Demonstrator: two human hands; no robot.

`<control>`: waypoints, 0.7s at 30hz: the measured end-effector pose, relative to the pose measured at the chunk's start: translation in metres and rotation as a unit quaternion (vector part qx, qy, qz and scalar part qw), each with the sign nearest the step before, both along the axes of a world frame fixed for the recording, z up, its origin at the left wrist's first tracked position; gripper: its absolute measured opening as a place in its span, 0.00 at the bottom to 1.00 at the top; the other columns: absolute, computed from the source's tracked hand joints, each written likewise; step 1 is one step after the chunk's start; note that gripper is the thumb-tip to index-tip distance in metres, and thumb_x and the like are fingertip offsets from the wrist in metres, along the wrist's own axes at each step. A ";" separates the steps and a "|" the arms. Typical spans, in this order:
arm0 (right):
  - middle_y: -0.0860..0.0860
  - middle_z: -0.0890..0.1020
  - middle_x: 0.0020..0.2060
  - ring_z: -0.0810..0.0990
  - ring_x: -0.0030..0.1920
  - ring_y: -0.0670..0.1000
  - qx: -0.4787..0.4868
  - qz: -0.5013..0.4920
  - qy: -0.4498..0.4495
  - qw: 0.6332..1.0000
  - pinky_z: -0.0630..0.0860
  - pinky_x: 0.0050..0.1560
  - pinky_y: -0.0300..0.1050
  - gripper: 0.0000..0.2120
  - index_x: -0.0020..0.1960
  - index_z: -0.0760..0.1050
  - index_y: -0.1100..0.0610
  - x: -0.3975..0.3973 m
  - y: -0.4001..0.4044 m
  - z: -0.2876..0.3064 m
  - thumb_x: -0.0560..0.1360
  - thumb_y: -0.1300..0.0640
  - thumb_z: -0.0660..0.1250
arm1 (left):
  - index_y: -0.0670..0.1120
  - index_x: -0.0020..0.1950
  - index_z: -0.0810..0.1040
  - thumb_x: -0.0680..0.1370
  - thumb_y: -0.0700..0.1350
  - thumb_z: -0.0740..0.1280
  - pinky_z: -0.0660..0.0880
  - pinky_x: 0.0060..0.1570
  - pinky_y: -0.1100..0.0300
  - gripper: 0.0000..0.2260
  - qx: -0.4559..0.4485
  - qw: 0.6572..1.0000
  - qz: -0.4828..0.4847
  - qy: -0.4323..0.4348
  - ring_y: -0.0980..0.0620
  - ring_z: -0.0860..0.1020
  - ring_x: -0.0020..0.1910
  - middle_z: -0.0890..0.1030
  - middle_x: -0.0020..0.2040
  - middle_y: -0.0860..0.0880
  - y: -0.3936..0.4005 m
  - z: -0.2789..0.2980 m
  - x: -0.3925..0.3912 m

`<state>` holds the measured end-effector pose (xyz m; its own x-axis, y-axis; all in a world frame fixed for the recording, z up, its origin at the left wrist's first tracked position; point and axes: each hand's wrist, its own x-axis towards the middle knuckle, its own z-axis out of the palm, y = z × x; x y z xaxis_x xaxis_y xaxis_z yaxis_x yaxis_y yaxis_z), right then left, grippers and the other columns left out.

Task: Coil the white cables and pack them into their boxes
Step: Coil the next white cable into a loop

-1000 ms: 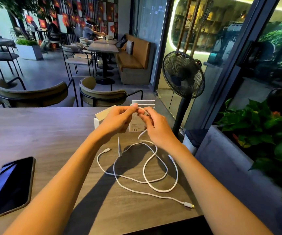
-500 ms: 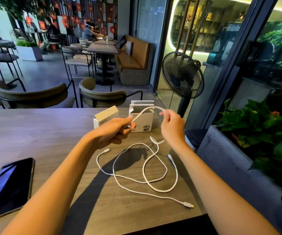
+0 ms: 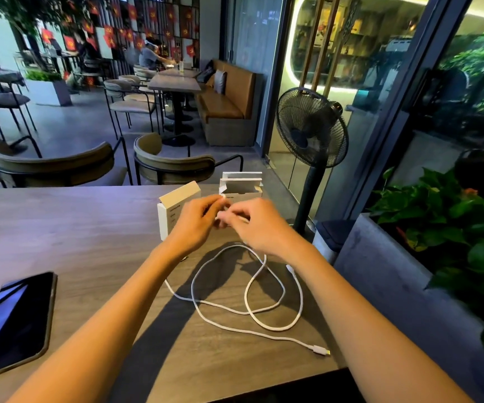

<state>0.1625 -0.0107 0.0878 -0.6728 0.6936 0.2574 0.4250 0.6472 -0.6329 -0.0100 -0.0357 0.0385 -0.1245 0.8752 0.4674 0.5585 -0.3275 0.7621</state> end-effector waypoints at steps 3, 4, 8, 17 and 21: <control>0.44 0.82 0.32 0.78 0.33 0.42 0.070 -0.073 0.085 0.991 0.73 0.33 0.38 0.16 0.39 0.83 0.50 0.010 0.015 0.010 0.73 0.37 0.74 | 0.42 0.42 0.76 0.87 0.49 0.56 0.63 0.31 0.64 0.19 -0.068 0.981 -0.104 -0.146 0.55 0.66 0.28 0.71 0.31 0.51 -0.012 0.007 0.012; 0.45 0.82 0.32 0.79 0.33 0.44 0.079 -0.090 0.109 0.987 0.74 0.32 0.39 0.20 0.39 0.82 0.51 0.014 0.019 0.012 0.69 0.34 0.74 | 0.45 0.38 0.72 0.87 0.51 0.54 0.59 0.30 0.62 0.20 -0.085 0.966 -0.134 -0.205 0.55 0.62 0.28 0.67 0.30 0.51 -0.016 0.011 0.017; 0.49 0.78 0.30 0.77 0.31 0.46 0.052 -0.107 0.166 0.979 0.70 0.32 0.39 0.20 0.38 0.77 0.53 0.009 0.021 -0.001 0.79 0.39 0.66 | 0.48 0.37 0.68 0.87 0.51 0.52 0.59 0.30 0.61 0.20 -0.110 0.885 -0.222 -0.395 0.54 0.59 0.29 0.62 0.30 0.52 -0.020 0.029 0.028; 0.52 0.74 0.29 0.76 0.27 0.51 -0.248 -0.056 0.097 0.962 0.80 0.38 0.54 0.21 0.44 0.77 0.60 -0.012 -0.010 -0.015 0.88 0.52 0.53 | 0.38 0.58 0.75 0.88 0.48 0.51 0.80 0.58 0.58 0.18 -0.003 0.873 -0.124 -0.472 0.49 0.84 0.59 0.85 0.58 0.44 -0.006 0.033 0.024; 0.53 0.77 0.31 0.79 0.29 0.51 -0.327 0.008 0.019 0.945 0.83 0.40 0.50 0.17 0.50 0.78 0.62 -0.005 -0.015 -0.003 0.87 0.53 0.57 | 0.41 0.53 0.74 0.88 0.47 0.53 0.77 0.59 0.63 0.14 0.070 0.978 0.020 -0.197 0.56 0.82 0.60 0.85 0.57 0.47 -0.002 0.023 0.011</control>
